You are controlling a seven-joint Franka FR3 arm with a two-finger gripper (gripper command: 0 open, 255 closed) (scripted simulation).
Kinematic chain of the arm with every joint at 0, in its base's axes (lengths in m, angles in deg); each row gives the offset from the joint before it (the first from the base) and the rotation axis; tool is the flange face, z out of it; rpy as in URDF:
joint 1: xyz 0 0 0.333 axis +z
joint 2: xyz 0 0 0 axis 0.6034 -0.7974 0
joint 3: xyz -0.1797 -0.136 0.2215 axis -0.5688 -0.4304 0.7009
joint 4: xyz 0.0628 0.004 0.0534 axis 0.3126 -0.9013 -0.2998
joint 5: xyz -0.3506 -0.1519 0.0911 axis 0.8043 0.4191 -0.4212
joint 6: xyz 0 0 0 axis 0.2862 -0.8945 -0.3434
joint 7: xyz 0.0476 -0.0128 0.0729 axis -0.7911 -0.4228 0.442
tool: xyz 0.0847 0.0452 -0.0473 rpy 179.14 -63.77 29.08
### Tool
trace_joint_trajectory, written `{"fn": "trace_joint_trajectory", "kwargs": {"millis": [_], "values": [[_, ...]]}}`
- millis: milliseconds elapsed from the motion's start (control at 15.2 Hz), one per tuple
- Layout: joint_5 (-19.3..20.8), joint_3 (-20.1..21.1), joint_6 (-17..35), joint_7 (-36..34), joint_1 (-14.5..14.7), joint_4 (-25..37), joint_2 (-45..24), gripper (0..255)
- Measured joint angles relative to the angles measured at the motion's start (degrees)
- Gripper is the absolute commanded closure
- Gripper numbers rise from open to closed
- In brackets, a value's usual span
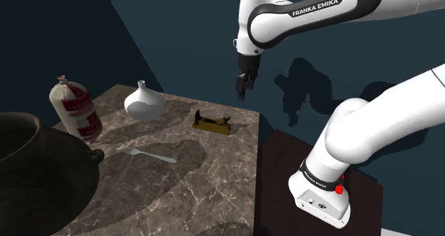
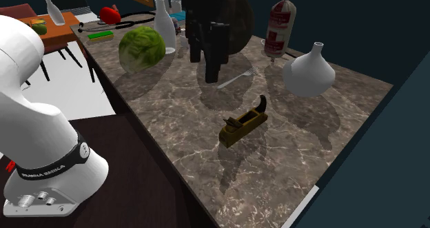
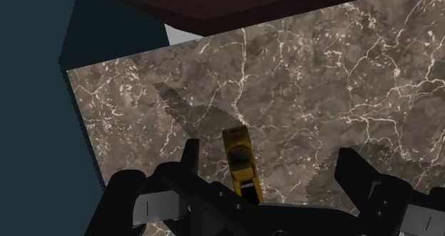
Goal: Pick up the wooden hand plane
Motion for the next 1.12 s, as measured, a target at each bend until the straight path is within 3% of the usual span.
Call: {"fn": "trace_joint_trajectory", "kwargs": {"millis": [792,1122], "values": [[-0.04,-1.14,28.92,10.50,2.90,0.21,-23.92,0],[-0.49,-0.91,35.91,13.18,3.51,2.85,-32.20,0]]}}
